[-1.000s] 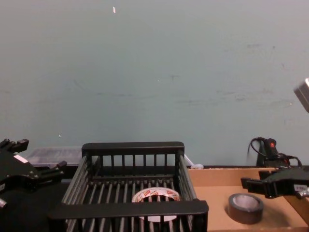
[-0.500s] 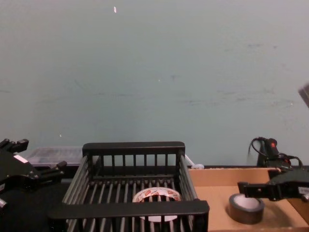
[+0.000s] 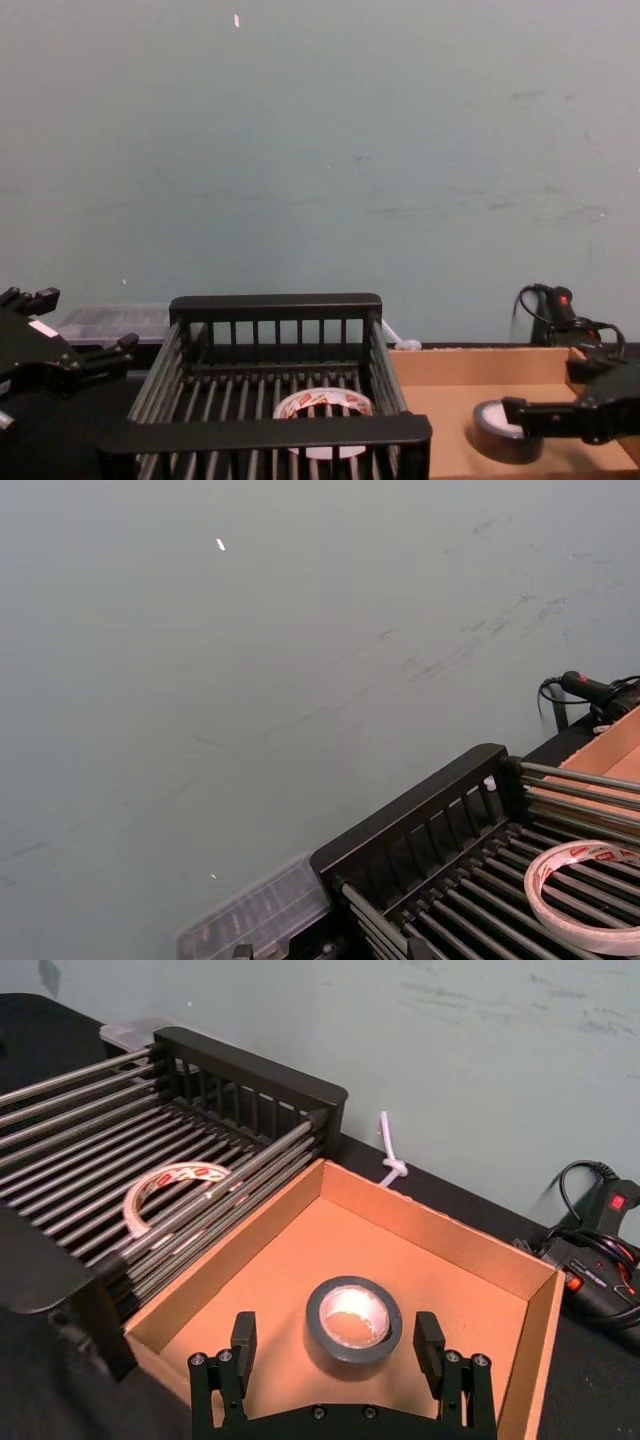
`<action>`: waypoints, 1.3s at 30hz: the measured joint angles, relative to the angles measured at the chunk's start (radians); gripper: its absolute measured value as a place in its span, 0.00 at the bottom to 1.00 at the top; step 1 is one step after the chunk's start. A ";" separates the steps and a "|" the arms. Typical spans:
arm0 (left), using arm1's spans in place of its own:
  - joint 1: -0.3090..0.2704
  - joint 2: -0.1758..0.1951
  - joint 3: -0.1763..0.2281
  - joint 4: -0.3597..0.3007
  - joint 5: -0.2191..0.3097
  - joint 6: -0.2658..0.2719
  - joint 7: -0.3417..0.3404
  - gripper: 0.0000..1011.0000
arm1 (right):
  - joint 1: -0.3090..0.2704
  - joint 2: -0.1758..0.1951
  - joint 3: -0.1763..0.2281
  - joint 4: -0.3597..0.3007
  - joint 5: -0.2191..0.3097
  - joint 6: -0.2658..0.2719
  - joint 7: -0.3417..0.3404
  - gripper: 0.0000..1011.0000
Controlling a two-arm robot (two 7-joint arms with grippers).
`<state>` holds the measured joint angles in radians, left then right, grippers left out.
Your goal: Pick up the white tape and place it into the black box , Pick up the silver tape and place it into the brown box.
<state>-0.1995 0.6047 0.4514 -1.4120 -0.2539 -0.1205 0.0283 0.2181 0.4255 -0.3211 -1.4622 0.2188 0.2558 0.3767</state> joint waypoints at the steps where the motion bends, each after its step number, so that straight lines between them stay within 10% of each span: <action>1: 0.000 0.000 0.000 0.000 0.000 0.000 0.000 0.99 | -0.005 0.003 0.001 -0.006 0.000 0.000 0.000 0.99; 20: 0.000 0.000 0.000 0.000 0.000 0.000 0.000 0.99 | -0.107 0.042 0.032 -0.121 0.022 0.005 -0.010 0.99; 39: 0.000 0.000 0.000 0.000 0.000 0.000 0.000 0.99 | -0.188 0.028 0.065 -0.138 0.041 -0.137 -0.014 0.99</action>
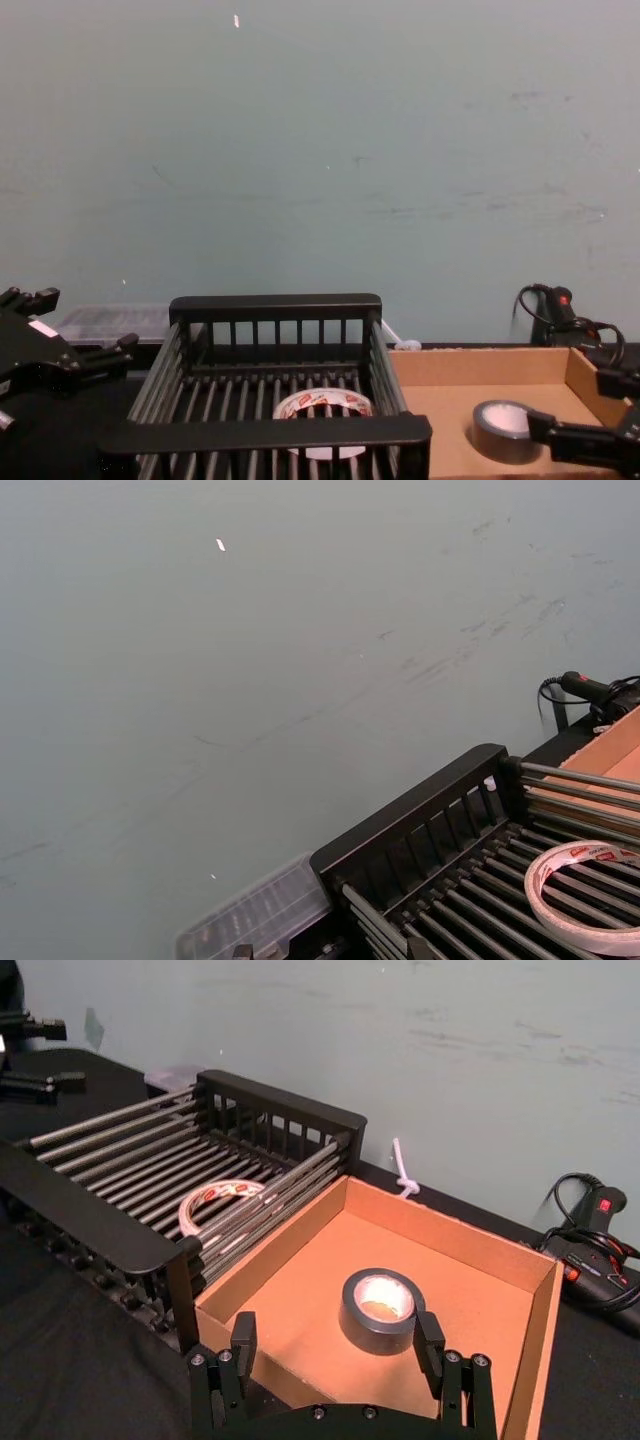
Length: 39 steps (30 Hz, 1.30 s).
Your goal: Pick up the white tape and place it into the black box , Pick up the silver tape and place it into the brown box.
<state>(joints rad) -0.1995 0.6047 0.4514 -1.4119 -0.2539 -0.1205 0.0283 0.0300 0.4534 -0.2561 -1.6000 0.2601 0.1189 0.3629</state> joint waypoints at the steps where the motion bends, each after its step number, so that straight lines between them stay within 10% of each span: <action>1: 0.000 0.000 0.000 0.000 0.000 0.000 0.000 0.99 | -0.001 -0.003 0.001 0.003 0.000 -0.007 -0.002 0.99; 15: 0.000 0.000 0.000 0.000 0.000 0.000 0.000 0.99 | -0.043 -0.084 0.002 0.022 -0.096 -0.138 -0.104 0.99; 39: 0.000 0.000 0.000 0.000 0.000 0.000 0.000 0.99 | -0.020 -0.172 0.046 0.117 -0.109 -0.182 -0.104 0.99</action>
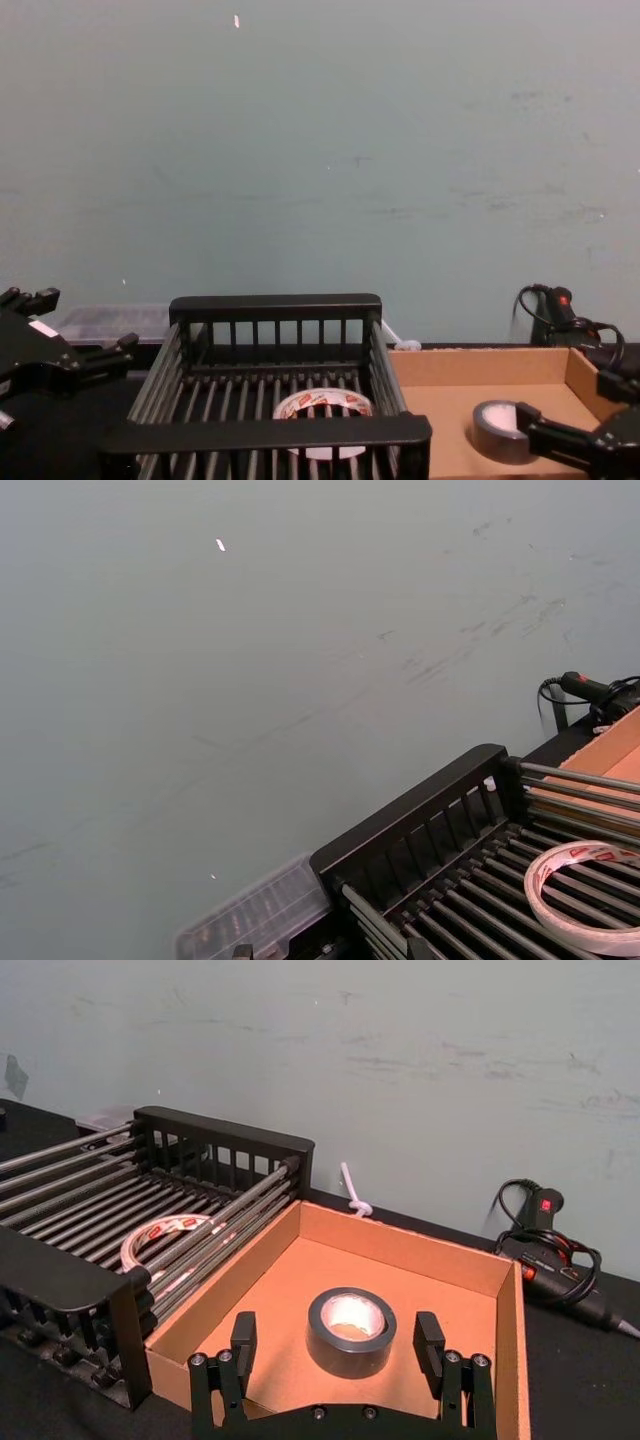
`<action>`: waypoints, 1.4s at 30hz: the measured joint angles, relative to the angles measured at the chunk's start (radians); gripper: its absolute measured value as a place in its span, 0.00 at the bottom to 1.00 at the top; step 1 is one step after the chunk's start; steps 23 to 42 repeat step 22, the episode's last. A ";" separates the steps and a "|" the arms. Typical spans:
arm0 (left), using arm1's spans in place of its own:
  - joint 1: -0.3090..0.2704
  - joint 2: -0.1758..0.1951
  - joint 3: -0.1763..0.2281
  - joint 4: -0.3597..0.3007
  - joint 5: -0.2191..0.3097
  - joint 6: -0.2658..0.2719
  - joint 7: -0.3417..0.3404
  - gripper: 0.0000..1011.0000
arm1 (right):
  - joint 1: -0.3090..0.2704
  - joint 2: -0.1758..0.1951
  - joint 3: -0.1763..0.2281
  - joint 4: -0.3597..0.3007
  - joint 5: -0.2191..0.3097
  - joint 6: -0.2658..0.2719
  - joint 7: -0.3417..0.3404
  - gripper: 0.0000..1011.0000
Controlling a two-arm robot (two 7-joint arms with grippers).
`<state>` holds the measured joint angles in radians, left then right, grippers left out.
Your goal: Pick up the white tape and place it into the black box , Pick up the silver tape and place it into the brown box.
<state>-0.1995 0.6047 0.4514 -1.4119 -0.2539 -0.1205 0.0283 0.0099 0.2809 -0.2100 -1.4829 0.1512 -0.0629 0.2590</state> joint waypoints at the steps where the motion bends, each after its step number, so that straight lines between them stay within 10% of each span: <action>1: 0.000 0.000 0.000 0.000 0.000 0.000 0.000 0.99 | 0.000 0.000 0.000 0.000 0.000 0.000 0.000 0.99; 42: 0.000 0.000 0.000 0.000 0.000 0.000 0.000 0.99 | -0.003 0.002 -0.003 -0.006 0.000 0.002 -0.003 0.99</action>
